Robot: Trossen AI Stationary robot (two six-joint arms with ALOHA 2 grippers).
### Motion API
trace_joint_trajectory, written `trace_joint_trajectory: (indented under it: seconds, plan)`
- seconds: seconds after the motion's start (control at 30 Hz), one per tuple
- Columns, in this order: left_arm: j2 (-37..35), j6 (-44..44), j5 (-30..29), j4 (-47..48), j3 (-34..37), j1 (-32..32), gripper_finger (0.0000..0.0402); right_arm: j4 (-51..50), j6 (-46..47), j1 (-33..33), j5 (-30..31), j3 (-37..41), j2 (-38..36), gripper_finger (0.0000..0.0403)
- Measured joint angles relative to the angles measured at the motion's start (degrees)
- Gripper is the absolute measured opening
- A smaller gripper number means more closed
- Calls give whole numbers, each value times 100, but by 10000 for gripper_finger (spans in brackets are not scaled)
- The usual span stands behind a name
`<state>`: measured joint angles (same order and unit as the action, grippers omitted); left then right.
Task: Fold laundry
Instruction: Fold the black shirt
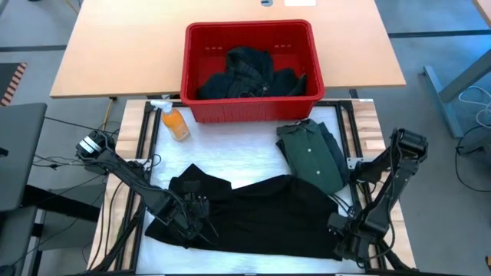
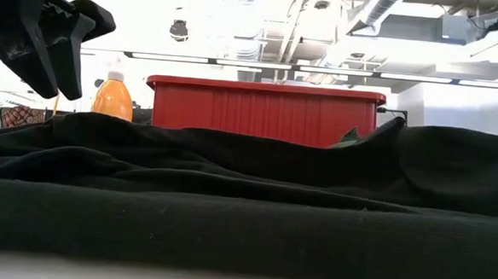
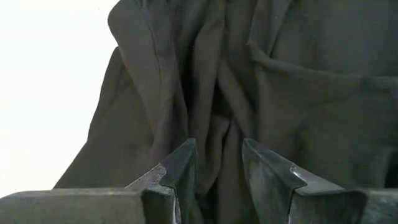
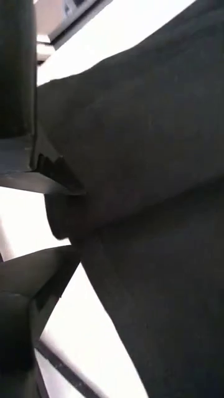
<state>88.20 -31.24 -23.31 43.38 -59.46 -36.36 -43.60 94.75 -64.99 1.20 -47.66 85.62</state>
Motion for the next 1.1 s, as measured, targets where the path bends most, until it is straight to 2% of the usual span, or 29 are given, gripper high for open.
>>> trace_joint_trajectory:
  seconds: [0.13, 0.2, 0.27, 0.37, 0.4, 0.5, 0.6, 0.83, 0.93, 1.0, 1.1]
  plan:
    - [0, 64, 0, 6, 0, 9, 119, 64, -158, 20, -8, 26, -9, 162]
    - [0, 69, -3, 10, 0, 9, 119, 110, -263, 22, -62, 22, -13, 143]
    - [0, 73, -2, 17, 0, 9, 119, 137, -434, 28, -199, 22, -13, 106]
    - [0, 67, -3, 17, 0, 9, 119, 428, -785, 86, -295, 22, -13, 31]
    - [0, 67, -3, 17, 0, 9, 119, 529, -865, 110, -302, 22, -14, 19]
    - [0, 67, -3, 20, 0, 9, 119, 587, -920, 213, -313, -37, -15, 20]
    - [0, 73, -3, 20, 0, 9, 119, 209, -1067, 304, -442, -272, -15, 16]
    - [0, 54, -3, 28, 0, 9, 119, -2328, -1003, 375, -451, -1186, -20, 11]
    - [0, 27, -3, 28, 0, 9, 119, -3104, -777, 374, -498, -1360, -20, 11]
    - [0, 7, -3, 26, 0, 9, 119, -3098, -773, 385, -589, -1359, -20, 11]
    - [0, 7, -16, 24, 0, 9, 119, -2529, -806, 472, -577, -1286, -13, 15]
